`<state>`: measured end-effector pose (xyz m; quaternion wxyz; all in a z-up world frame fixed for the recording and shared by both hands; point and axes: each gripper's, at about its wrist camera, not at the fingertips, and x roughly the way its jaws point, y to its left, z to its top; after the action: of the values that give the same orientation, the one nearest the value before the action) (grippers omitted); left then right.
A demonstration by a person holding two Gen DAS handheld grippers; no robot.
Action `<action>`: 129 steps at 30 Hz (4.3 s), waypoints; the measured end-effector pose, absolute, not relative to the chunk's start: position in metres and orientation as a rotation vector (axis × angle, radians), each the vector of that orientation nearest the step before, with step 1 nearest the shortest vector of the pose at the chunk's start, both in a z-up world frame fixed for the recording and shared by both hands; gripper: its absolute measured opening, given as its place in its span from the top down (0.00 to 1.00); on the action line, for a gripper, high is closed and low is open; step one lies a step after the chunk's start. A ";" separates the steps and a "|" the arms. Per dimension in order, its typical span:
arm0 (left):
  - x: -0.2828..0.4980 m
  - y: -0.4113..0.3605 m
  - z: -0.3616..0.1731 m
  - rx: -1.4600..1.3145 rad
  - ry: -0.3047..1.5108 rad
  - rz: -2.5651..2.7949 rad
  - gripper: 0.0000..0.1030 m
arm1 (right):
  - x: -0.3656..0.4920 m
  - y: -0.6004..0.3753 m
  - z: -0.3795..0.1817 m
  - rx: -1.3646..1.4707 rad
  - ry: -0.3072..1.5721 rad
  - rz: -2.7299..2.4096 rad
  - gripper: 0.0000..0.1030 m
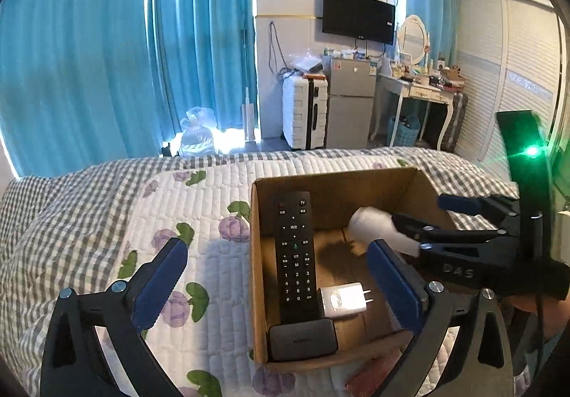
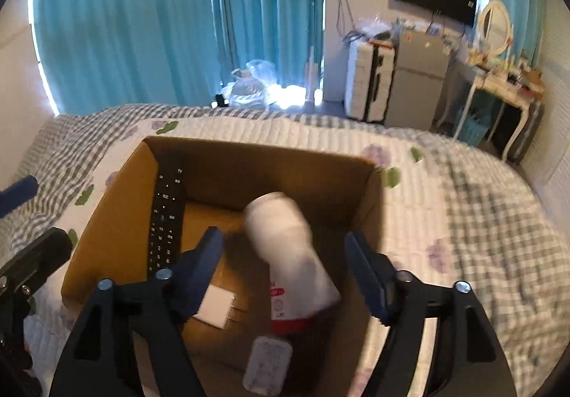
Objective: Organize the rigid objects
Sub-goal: 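Lower the hair dryer and adapter into the box and open both grippers, then grasp the red card with right gripper while left grasps white earbud case, then drop the earbud case and red card into the box, opening both grippers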
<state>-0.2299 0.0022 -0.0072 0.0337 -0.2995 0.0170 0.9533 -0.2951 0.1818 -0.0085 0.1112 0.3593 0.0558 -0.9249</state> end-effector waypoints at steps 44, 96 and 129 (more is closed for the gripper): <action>-0.120 -0.031 -0.109 -1.283 0.003 2.966 0.00 | -0.184 0.134 -0.147 1.354 0.242 -2.493 0.28; -0.137 0.043 -0.104 -1.269 -0.018 2.763 0.47 | -0.141 0.215 -0.071 1.210 0.058 -2.713 0.91; -0.267 0.042 -0.050 -1.184 0.040 2.733 0.47 | -0.256 0.195 0.016 0.965 0.161 -2.719 0.91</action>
<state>-0.2670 0.0420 -0.0498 0.0814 -0.3961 0.0133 0.9145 -0.2563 0.1954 0.0162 0.1255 0.3314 0.0554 -0.9335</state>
